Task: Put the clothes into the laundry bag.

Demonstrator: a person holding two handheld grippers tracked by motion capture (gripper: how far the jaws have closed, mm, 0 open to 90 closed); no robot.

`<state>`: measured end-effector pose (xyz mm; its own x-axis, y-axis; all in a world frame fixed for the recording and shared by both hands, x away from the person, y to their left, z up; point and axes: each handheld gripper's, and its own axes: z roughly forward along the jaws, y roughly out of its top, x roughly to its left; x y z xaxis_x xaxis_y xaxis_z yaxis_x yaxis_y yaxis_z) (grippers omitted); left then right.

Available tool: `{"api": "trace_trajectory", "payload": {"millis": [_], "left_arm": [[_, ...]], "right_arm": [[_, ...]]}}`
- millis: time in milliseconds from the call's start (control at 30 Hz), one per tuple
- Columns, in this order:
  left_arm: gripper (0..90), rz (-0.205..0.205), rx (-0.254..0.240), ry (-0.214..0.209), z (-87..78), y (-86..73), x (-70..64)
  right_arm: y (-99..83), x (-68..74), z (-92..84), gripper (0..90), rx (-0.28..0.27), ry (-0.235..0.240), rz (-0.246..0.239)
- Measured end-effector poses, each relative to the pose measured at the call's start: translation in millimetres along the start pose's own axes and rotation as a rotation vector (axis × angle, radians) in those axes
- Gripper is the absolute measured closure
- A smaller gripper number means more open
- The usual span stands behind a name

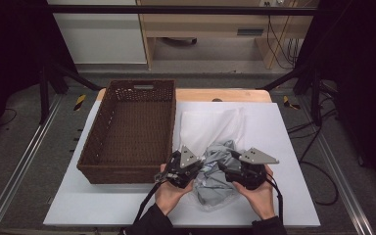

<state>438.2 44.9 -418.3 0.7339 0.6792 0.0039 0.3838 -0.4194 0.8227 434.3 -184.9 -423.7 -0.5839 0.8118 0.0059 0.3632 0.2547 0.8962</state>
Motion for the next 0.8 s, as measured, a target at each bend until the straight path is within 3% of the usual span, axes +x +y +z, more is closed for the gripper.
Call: {"api": "trace_trajectory", "payload": {"millis": [100, 133, 200, 233, 300, 400, 500, 633, 733, 800], "left_arm": [[89.0, 0.001, -0.001, 0.0, -0.1, -1.9, 0.2], [89.0, 0.001, -0.001, 0.0, -0.1, -1.9, 0.2], [89.0, 0.009, 0.005, 0.001, -0.3, -3.4, 0.4], [89.0, 0.012, 0.009, 0.005, 0.0, -3.8, 0.5], [89.0, 0.011, 0.012, 0.006, 0.6, -4.3, 1.7], [89.0, -0.003, 0.009, 0.004, -0.4, -3.7, 4.3], [89.0, -0.014, 0.009, 0.009, -1.6, -1.6, 6.6], [89.0, -0.023, 0.013, 0.019, -2.3, 1.5, 8.9], [89.0, -0.041, -0.001, 0.01, -4.0, 6.7, 9.9], [89.0, -0.038, -0.009, 0.013, -5.8, 10.5, 8.8]], "right_arm": [[0.6, -9.3, 20.3, 26.6, 0.004, -0.028, 0.034], [0.6, -9.3, 20.3, 26.6, 0.004, -0.028, 0.034], [-2.9, -11.4, 39.1, 29.8, 0.035, -0.01, 0.051], [-4.9, -11.3, 44.2, 34.2, 0.054, 0.006, 0.057], [-6.7, -10.3, 47.0, 53.0, 0.081, 0.043, 0.057], [-3.3, -8.0, 35.0, 82.8, 0.085, 0.089, 0.034], [0.1, -4.9, 16.2, 86.0, 0.06, 0.15, 0.024], [-1.3, 14.8, -2.7, 86.4, 0.048, 0.229, -0.052], [-6.2, 32.3, -5.2, 86.4, 0.047, 0.301, -0.085], [-8.1, 38.3, -3.4, 86.4, 0.056, 0.314, -0.098]]}}
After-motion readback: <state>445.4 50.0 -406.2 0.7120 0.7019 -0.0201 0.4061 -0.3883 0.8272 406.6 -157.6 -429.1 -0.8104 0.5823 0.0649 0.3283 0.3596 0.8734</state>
